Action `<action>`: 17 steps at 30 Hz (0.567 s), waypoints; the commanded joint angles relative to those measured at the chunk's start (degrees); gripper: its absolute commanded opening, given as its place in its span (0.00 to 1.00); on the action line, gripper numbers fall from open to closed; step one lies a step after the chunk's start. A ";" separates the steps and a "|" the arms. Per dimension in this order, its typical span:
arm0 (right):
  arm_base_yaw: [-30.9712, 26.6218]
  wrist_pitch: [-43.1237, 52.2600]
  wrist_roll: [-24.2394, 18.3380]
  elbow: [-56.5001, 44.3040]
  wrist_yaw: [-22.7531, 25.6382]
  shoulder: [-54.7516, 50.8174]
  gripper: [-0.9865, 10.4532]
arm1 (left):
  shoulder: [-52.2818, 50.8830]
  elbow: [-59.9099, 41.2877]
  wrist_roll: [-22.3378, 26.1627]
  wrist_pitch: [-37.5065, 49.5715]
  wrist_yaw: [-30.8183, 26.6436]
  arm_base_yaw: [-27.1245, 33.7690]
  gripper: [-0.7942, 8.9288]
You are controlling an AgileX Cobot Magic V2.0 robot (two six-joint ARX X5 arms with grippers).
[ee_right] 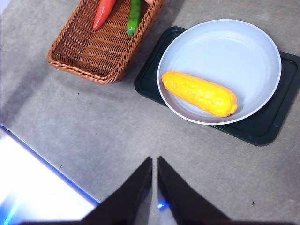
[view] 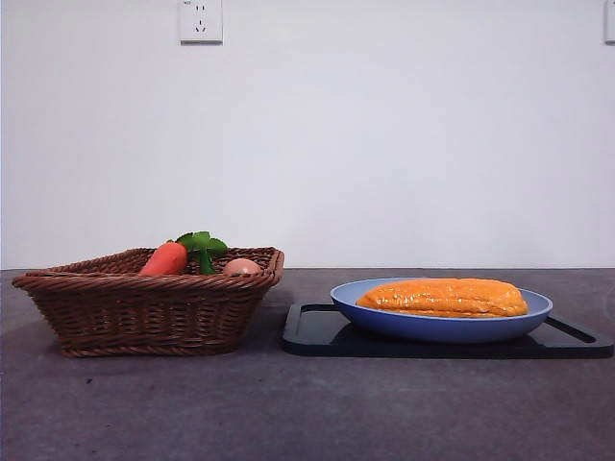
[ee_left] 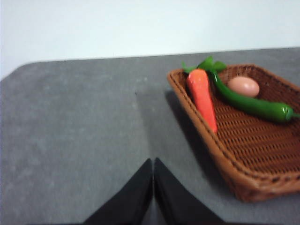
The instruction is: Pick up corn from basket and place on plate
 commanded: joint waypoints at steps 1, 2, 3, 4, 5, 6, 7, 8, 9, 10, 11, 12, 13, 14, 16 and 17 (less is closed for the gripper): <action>0.20 0.39 0.02 0.92 -0.04 0.44 0.09 | -0.04 -0.68 -0.28 -1.77 -0.15 0.17 0.09; 0.20 0.39 0.02 0.90 -0.02 0.44 0.09 | -0.04 -0.68 -0.28 -2.80 -0.15 0.17 0.09; 0.20 0.42 0.02 0.90 -0.04 0.44 0.09 | 0.07 -0.63 -0.44 -3.43 -0.13 0.17 0.09; 0.20 0.42 0.02 0.90 -0.02 0.44 0.09 | 0.24 -0.61 -0.46 -3.17 -0.11 0.15 0.09; 0.20 0.42 0.02 0.90 -0.02 0.44 0.09 | 0.26 -0.61 -0.46 -2.91 -0.13 0.17 0.09; 0.20 0.42 0.02 0.90 -0.02 0.44 0.09 | 0.26 -0.61 -0.46 -2.62 -0.13 0.17 0.09; 0.20 0.42 0.02 0.90 -0.02 0.44 0.09 | 0.24 -0.61 -0.46 -2.54 -0.13 0.17 0.09; 0.20 0.42 0.02 0.90 -0.02 0.44 0.09 | 0.24 -0.61 -0.46 -2.49 -0.13 0.17 0.09; 0.20 0.42 0.02 0.90 -0.02 0.44 0.09 | 0.24 -0.61 -0.46 -2.54 -0.11 0.17 0.09; 0.20 0.42 0.02 0.90 -0.02 0.44 0.09 | 0.24 -0.61 -0.46 -2.56 -0.11 0.17 0.09; 0.20 0.42 0.02 0.90 -0.02 0.44 0.09 | 0.24 -0.61 -0.46 -2.54 -0.13 0.17 0.09; 0.20 0.42 0.02 0.90 -0.02 0.44 0.09 | 0.24 -0.61 -0.46 -2.51 -0.13 0.17 0.09; 0.20 0.42 0.02 0.90 -0.02 0.44 0.09 | 0.24 -0.61 -0.46 -2.54 -0.13 0.17 0.09; 0.20 0.42 0.02 0.90 -0.02 0.44 0.09 | 0.24 -0.61 -0.46 -2.54 -0.13 0.17 0.09; 0.20 0.42 0.02 0.90 -0.02 0.44 0.09 | 0.24 -0.61 -0.46 -2.54 -0.13 0.17 0.09; 0.20 0.42 0.02 0.90 -0.02 0.44 0.09 | 0.24 -0.61 -0.46 -2.54 -0.13 0.17 0.09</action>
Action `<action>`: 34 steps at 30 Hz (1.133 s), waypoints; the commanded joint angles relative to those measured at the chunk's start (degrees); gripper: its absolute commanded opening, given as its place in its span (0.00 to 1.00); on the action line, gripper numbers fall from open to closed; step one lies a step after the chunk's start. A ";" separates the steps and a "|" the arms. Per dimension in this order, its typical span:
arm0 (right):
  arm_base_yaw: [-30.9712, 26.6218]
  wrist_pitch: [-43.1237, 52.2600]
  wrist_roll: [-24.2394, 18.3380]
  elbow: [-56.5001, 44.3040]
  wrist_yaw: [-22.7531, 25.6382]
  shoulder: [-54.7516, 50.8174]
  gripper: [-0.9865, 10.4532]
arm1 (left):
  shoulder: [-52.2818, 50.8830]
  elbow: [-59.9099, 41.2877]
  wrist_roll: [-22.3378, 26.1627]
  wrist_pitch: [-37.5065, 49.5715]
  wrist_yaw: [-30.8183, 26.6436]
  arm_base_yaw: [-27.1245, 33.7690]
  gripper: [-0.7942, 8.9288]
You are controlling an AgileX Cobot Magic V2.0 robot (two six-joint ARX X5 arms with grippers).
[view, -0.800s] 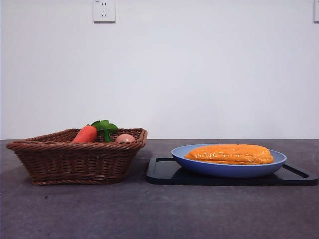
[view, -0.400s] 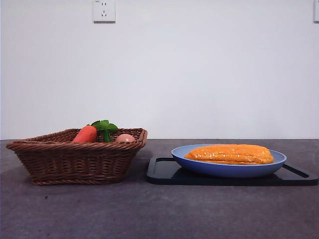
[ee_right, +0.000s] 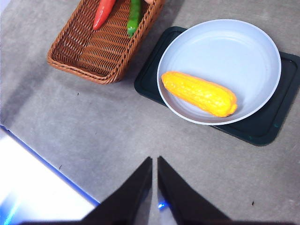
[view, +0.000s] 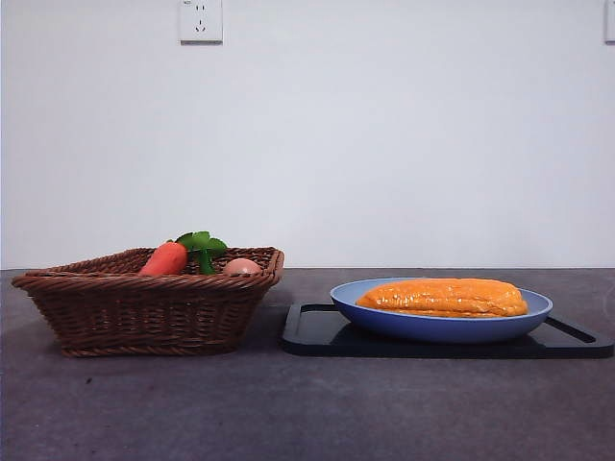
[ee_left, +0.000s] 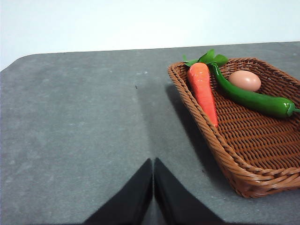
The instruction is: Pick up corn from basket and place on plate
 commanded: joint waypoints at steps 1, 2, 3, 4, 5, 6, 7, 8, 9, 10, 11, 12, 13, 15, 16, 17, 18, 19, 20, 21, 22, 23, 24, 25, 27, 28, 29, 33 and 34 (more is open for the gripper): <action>0.20 0.42 0.02 0.90 -0.02 0.44 0.09 | 0.04 -0.68 -0.26 -1.75 0.07 0.17 0.09; 0.20 0.42 0.02 0.90 -0.02 0.44 0.09 | 0.04 -0.68 -0.26 -1.75 0.07 0.17 0.09; 0.20 0.42 0.02 0.90 -0.02 0.44 0.09 | 0.04 -0.68 -0.26 -1.75 0.09 0.17 0.09; 0.20 0.42 0.02 0.90 -0.02 0.44 0.09 | 0.04 -0.68 -0.26 -1.75 0.09 0.17 0.09; 0.20 0.42 0.02 0.90 -0.02 0.44 0.09 | 0.04 -0.68 -0.26 -1.75 0.07 0.17 0.09; 0.20 0.42 0.02 0.90 -0.02 0.44 0.09 | 0.04 -0.68 -0.26 -1.75 0.09 0.17 0.09; 0.20 0.42 0.02 0.90 -0.02 0.44 0.09 | 0.04 -0.68 -0.26 -1.75 0.07 0.17 0.09; 0.20 0.42 0.02 0.90 -0.02 0.44 0.09 | 0.04 -0.68 -0.26 -1.75 0.07 0.17 0.09; 0.20 0.39 0.04 0.90 -0.04 0.44 0.09 | 0.04 -0.68 -0.26 -1.75 0.07 0.17 0.09; 0.20 0.57 -0.11 0.90 -0.02 0.42 0.09 | 0.04 -0.68 -0.26 -1.75 0.07 0.17 0.09; 0.39 1.14 -1.77 0.90 0.09 0.24 0.09 | 0.04 -0.68 -0.26 -1.75 0.07 0.17 0.09; 0.20 2.14 -2.89 0.90 0.09 -0.48 0.09 | 0.04 -0.68 -0.26 -1.77 0.07 0.17 0.09; -0.11 3.26 -3.82 0.87 0.39 -1.38 0.09 | 0.04 -0.68 -0.26 -1.75 0.07 0.17 0.09; -1.29 7.54 -5.38 0.48 0.59 -3.48 0.09 | 0.04 -0.68 -0.26 -1.75 0.07 0.17 0.09; -1.99 10.25 -6.03 -0.02 0.55 -4.63 0.09 | 0.04 -0.68 -0.26 -1.75 0.09 0.17 0.09; -2.97 13.81 -6.47 -1.05 0.55 -6.25 0.09 | 0.04 -0.68 -0.26 -1.77 0.07 0.17 0.09; -3.78 16.41 -6.49 -2.05 0.55 -7.50 0.09 | 0.04 -0.68 -0.26 -1.75 0.07 0.17 0.09; -4.72 18.86 -6.47 -3.32 0.52 -8.79 0.09 | 0.04 -0.68 -0.26 -1.75 0.09 0.17 0.09; -5.84 21.49 -6.16 -5.11 0.31 -10.40 0.09 | 0.04 -0.68 -0.26 -1.77 0.07 0.17 0.09; -7.04 24.06 -5.35 -7.30 0.11 -12.17 0.09 | 0.04 -0.68 -0.26 -1.75 0.09 0.17 0.09; -8.13 26.12 -4.83 -9.33 0.11 -13.73 0.09 | 0.04 -0.68 -0.26 -1.75 0.07 0.17 0.09; -9.46 28.72 -4.33 -12.33 0.15 -15.89 0.09 | 0.04 -0.68 -0.26 -1.75 0.09 0.17 0.09; -10.45 30.91 -4.09 -14.91 0.20 -17.64 0.09 | 0.04 -0.68 -0.26 -1.75 0.07 0.17 0.09; -11.30 33.16 -4.07 -17.57 0.20 -19.43 0.09 | 0.04 -0.68 -0.28 -1.77 0.09 0.17 0.09; -12.83 39.08 -4.07 -24.17 0.42 -23.69 0.09 | 0.04 -0.68 -0.26 -1.75 0.07 0.17 0.09; -13.27 41.72 -4.07 -27.10 0.55 -25.51 0.09 | 0.04 -0.68 -0.26 -1.75 0.09 0.17 0.09; -13.66 45.03 -4.07 -30.86 0.96 -27.78 0.09 | 0.04 -0.68 -0.26 -1.75 0.07 0.17 0.09; -13.79 54.31 -4.00 -41.97 3.50 -34.47 0.09 | 0.04 -0.68 -0.26 -1.75 0.07 0.17 0.09; -13.77 56.04 -3.98 -44.09 3.48 -35.74 0.09 | 0.04 -0.68 -0.26 -1.75 0.07 0.17 0.09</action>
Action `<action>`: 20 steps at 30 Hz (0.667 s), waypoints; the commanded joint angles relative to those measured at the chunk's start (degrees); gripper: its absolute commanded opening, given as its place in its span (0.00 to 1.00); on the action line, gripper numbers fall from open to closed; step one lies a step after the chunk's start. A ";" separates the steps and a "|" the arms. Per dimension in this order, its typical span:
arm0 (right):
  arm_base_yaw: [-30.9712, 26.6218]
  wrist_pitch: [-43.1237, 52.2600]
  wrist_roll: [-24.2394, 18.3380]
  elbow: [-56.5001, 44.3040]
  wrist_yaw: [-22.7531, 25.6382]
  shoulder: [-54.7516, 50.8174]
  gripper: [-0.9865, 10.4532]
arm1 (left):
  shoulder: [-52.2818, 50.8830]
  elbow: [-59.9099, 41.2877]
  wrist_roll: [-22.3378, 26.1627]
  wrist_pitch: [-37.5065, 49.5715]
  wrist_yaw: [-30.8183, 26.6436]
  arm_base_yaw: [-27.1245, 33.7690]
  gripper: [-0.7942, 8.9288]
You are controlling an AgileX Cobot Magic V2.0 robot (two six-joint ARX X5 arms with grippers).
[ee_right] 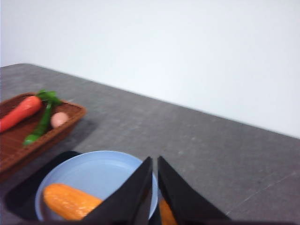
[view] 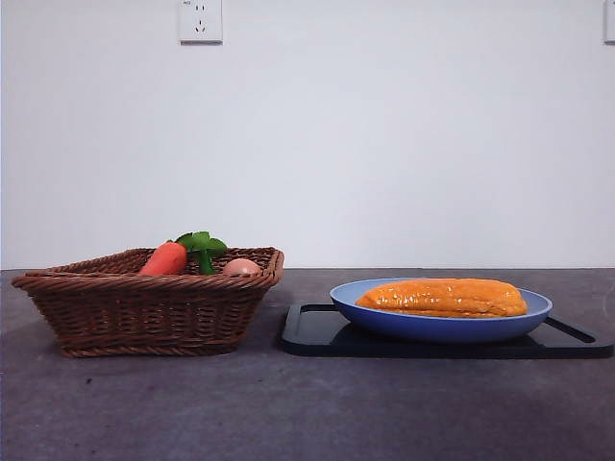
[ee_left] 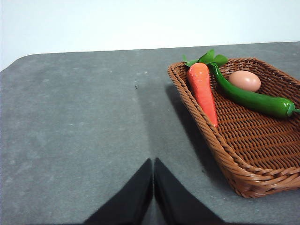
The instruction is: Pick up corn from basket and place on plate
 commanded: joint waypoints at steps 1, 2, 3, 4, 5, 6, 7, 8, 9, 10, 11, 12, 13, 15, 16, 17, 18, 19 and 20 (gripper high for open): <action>-0.02 5.62 0.76 -6.73 0.42 -3.54 0.09 | 0.04 -0.68 -0.26 -1.75 0.07 0.17 0.09; 0.07 6.54 0.83 -8.31 0.44 -4.55 0.09 | 0.04 -0.68 -0.26 -1.75 0.09 0.17 0.09; 0.22 7.37 0.85 -9.81 0.44 -5.53 0.09 | 0.04 -0.68 -0.26 -1.75 0.09 0.17 0.09; 0.50 7.82 0.81 -11.43 0.63 -6.71 0.09 | 0.04 -0.68 -0.26 -1.75 0.07 0.17 0.09; 0.74 7.93 0.85 -12.52 1.36 -7.56 0.09 | 0.04 -0.68 -0.26 -1.75 0.09 0.17 0.09; 1.05 7.89 0.85 -13.53 2.36 -8.31 0.09 | 0.04 -0.68 -0.26 -1.75 0.07 0.17 0.09; 1.44 7.78 0.94 -14.58 3.56 -9.09 0.09 | 0.04 -0.68 -0.26 -1.75 0.07 0.17 0.09; 1.81 7.76 1.09 -15.54 4.66 -9.86 0.09 | 0.04 -0.68 -0.26 -1.75 0.07 0.17 0.09; 2.08 7.78 1.27 -16.33 5.44 -10.49 0.09 | 0.04 -0.68 -0.26 -1.75 0.09 0.17 0.09; 2.36 7.76 1.60 -17.29 6.25 -11.28 0.09 | 0.04 -0.68 -0.26 -1.75 0.09 0.17 0.09; 2.47 7.74 1.90 -17.90 6.49 -11.82 0.09 | 0.04 -0.68 -0.26 -1.75 0.07 0.17 0.09; 2.56 7.72 2.08 -18.43 6.56 -12.31 0.09 | 0.04 -0.68 -0.26 -1.77 0.09 0.17 0.09; 2.64 7.72 2.14 -19.04 6.60 -12.87 0.09 | 0.04 -0.68 -0.26 -1.75 0.07 0.17 0.09; 2.80 7.72 2.14 -19.76 6.60 -13.68 0.09 | 0.04 -0.68 -0.26 -1.75 0.07 0.17 0.09; 2.97 7.50 2.14 -20.15 6.69 -14.27 0.09 | 0.04 -0.68 -0.26 -1.77 0.07 0.17 0.09; 3.10 7.34 2.16 -20.46 7.04 -14.51 0.09 | 0.04 -0.68 -0.26 -1.75 0.09 0.17 0.09; 3.26 7.23 2.32 -20.74 7.50 -14.49 0.09 | 0.04 -0.68 -0.26 -1.73 0.07 0.17 0.09; 3.45 6.84 2.34 -21.00 7.91 -14.49 0.09 | 0.04 -0.68 -0.26 -1.77 0.09 0.17 0.09; 3.58 6.27 2.34 -21.22 7.87 -14.49 0.09 | 0.04 -0.68 -0.26 -1.77 0.07 0.17 0.09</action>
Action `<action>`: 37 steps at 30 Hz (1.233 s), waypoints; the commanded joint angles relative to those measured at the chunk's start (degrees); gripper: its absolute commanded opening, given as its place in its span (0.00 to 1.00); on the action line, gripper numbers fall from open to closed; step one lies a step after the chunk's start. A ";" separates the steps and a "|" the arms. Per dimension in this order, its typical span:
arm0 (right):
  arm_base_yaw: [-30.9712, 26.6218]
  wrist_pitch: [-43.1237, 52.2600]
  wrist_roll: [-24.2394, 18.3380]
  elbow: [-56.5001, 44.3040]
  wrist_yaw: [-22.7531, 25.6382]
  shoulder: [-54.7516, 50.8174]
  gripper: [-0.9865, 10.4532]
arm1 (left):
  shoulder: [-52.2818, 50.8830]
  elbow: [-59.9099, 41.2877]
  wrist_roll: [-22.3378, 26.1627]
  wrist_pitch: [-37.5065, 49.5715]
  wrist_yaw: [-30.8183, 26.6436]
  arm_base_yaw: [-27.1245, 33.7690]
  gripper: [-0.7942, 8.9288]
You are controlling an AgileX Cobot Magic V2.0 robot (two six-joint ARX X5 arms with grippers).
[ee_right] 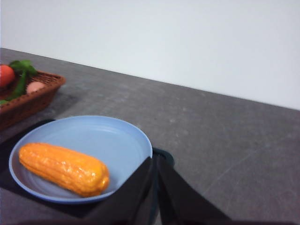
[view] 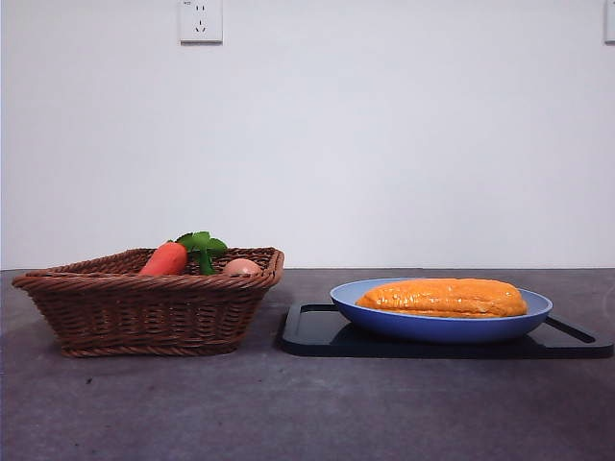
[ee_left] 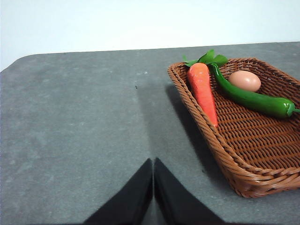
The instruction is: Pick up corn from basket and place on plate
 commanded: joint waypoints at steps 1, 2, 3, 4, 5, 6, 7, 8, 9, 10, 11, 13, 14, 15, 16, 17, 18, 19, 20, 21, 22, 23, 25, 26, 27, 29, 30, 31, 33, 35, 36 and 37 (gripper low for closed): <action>0.42 -0.83 0.87 -1.01 0.22 -0.04 0.09 | 0.04 -0.68 -0.26 -1.75 0.09 0.17 0.09; 0.57 -1.66 0.87 -1.16 0.22 -0.04 0.09 | 0.04 -0.68 -0.26 -1.75 0.07 0.17 0.09; 0.61 -2.75 0.85 -1.16 0.22 -0.04 0.09 | 0.04 -0.68 -0.26 -1.79 0.07 0.17 0.09; 0.59 -3.69 0.85 -1.16 0.22 -0.04 0.09 | 0.04 -0.68 -0.26 -1.77 0.07 0.17 0.09; 0.59 -4.39 0.85 -1.16 0.22 -0.04 0.09 | 0.04 -0.68 -0.26 -1.73 0.07 0.17 0.09; 0.59 -5.18 0.85 -1.16 0.22 -0.04 0.09 | 0.04 -0.68 -0.26 -1.75 0.07 0.17 0.09; 0.59 -5.75 0.85 -1.16 0.22 -0.04 0.09 | 0.04 -0.68 -0.26 -1.77 0.07 0.17 0.09; 0.59 -6.34 0.85 -1.16 0.22 -0.04 0.09 | 0.04 -0.68 -0.26 -1.75 0.09 0.17 0.09; 0.59 -6.80 0.87 -1.16 0.20 -0.04 0.09 | 0.04 -0.68 -0.26 -1.75 0.07 0.17 0.09; 0.59 -6.73 0.83 -1.16 0.20 -0.04 0.09 | 0.04 -0.68 -0.26 -1.75 0.07 0.17 0.09; 0.59 -6.64 0.83 -1.16 0.20 -0.04 0.09 | 0.04 -0.68 -0.26 -1.77 0.07 0.17 0.09; 0.59 -6.64 0.83 -1.16 0.22 -0.04 0.09 | 0.04 -0.68 -0.26 -1.75 0.07 0.17 0.09; 0.59 -6.60 0.83 -1.16 0.22 -0.04 0.09 | 0.04 -0.68 -0.26 -1.77 0.07 0.17 0.09; 0.59 -6.60 0.83 -1.14 0.22 -0.04 0.09 | 0.04 -0.68 -0.26 -1.75 0.07 0.17 0.09; 0.59 -6.58 0.83 -1.14 0.22 -0.04 0.09 | 0.04 -0.68 -0.26 -1.75 0.07 0.17 0.09; 0.59 -6.60 0.83 -1.14 0.22 -0.04 0.09 | 0.04 -0.68 -0.26 -1.75 0.09 0.17 0.09; 0.59 -6.60 0.83 -1.14 0.22 -0.04 0.09 | 0.04 -0.68 -0.26 -1.75 0.09 0.17 0.09; 0.59 -6.58 0.83 -1.14 0.22 -0.04 0.09 | 0.04 -0.68 -0.26 -1.75 0.09 0.17 0.09; 0.59 -6.60 0.83 -1.14 0.22 -0.04 0.09 | 0.04 -0.68 -0.26 -1.75 0.07 0.17 0.09; 0.59 -6.60 0.81 -1.14 0.22 -0.04 0.09 | 0.04 -0.68 -0.26 -1.75 0.07 0.17 0.09; 0.59 -6.58 0.83 -1.14 0.22 -0.04 0.09 | 0.04 -0.68 -0.26 -1.75 0.09 0.17 0.09; 0.59 -6.60 0.81 -1.14 0.22 -0.04 0.09 | 0.04 -0.68 -0.26 -1.75 0.07 0.17 0.09; 0.59 -6.60 0.83 -1.14 0.22 -0.04 0.09 | 0.04 -0.68 -0.26 -1.75 0.07 0.17 0.09; 0.59 -6.60 0.83 -1.14 0.22 -0.04 0.09 | 0.04 -0.68 -0.26 -1.75 0.07 0.17 0.09; 0.59 -6.60 0.81 -1.14 0.22 -0.04 0.09 | 0.04 -0.68 -0.28 -1.75 0.07 0.17 0.09; 0.59 -6.58 0.83 -1.14 0.22 -0.04 0.09 | 0.04 -0.68 -0.26 -1.75 0.09 0.17 0.09; 0.59 -6.60 0.83 -1.14 0.22 -0.04 0.09 | 0.04 -0.68 -0.26 -1.75 0.07 0.17 0.09; 0.59 -6.60 0.81 -1.14 0.22 -0.04 0.09 | 0.04 -0.68 -0.26 -1.75 0.07 0.17 0.09; 0.59 -6.60 0.83 -1.14 0.22 -0.04 0.09 | 0.04 -0.68 -0.26 -1.77 0.09 0.17 0.09; 0.59 -6.60 0.81 -1.14 0.22 -0.04 0.09 | 0.04 -0.68 -0.26 -1.75 0.07 0.17 0.09; 0.59 -6.60 0.83 -1.14 0.22 -0.04 0.09 | 0.04 -0.68 -0.26 -1.77 0.07 0.17 0.09; 0.59 -6.60 0.83 -1.14 0.22 -0.04 0.09 | 0.04 -0.68 -0.26 -1.75 0.07 0.17 0.09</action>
